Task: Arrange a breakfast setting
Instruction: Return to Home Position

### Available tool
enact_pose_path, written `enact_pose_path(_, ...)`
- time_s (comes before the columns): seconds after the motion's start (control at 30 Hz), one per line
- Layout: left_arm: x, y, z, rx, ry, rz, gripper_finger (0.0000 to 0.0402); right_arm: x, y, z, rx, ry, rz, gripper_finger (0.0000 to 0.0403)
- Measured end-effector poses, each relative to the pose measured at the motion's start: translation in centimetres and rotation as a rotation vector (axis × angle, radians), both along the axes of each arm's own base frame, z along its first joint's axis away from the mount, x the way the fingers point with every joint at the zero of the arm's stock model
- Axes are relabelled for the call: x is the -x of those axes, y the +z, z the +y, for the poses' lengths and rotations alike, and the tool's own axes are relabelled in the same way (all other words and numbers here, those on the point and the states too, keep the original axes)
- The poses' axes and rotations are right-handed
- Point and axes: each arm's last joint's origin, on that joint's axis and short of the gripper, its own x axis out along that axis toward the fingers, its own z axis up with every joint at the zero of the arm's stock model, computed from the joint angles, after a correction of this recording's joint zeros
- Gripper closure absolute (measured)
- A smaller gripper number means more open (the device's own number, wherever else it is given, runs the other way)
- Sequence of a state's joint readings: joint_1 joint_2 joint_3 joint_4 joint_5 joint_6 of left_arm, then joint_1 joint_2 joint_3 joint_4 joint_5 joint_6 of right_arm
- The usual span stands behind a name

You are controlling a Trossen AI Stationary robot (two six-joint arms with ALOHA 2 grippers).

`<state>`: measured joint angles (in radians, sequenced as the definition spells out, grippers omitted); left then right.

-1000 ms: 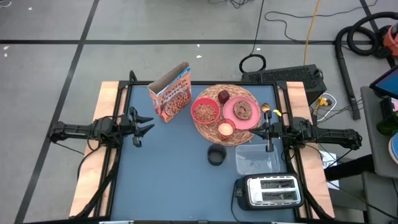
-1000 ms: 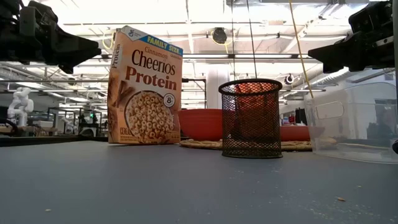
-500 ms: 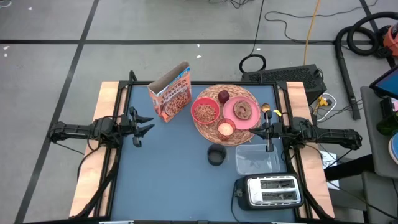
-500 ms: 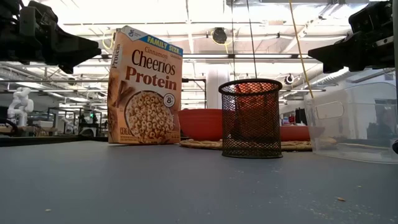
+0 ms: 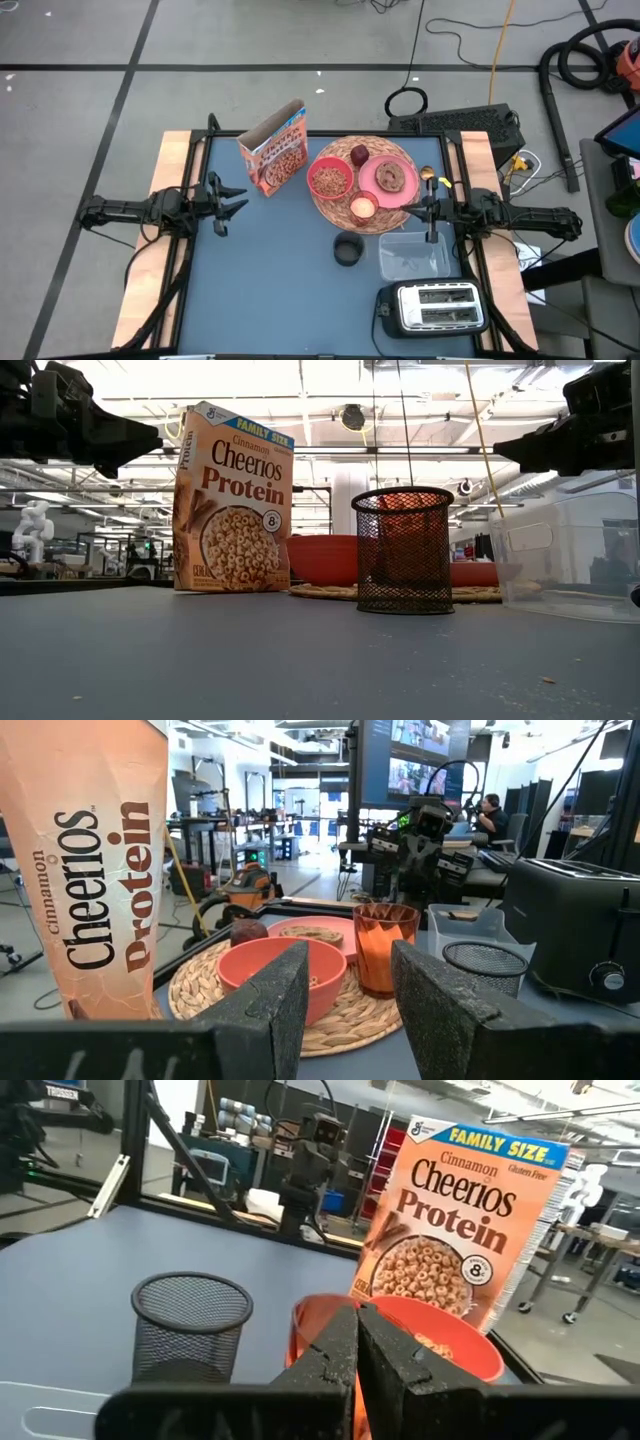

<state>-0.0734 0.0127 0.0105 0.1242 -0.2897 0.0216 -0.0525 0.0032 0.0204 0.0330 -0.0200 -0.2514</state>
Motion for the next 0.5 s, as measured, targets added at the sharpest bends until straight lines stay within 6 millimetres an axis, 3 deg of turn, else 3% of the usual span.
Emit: enact_pose_path(0.5,0.00,0.00,0.00,0.000,0.000,0.000,0.0252,0.00,0.01,0.02,0.023,0.005,0.000,0.0403)
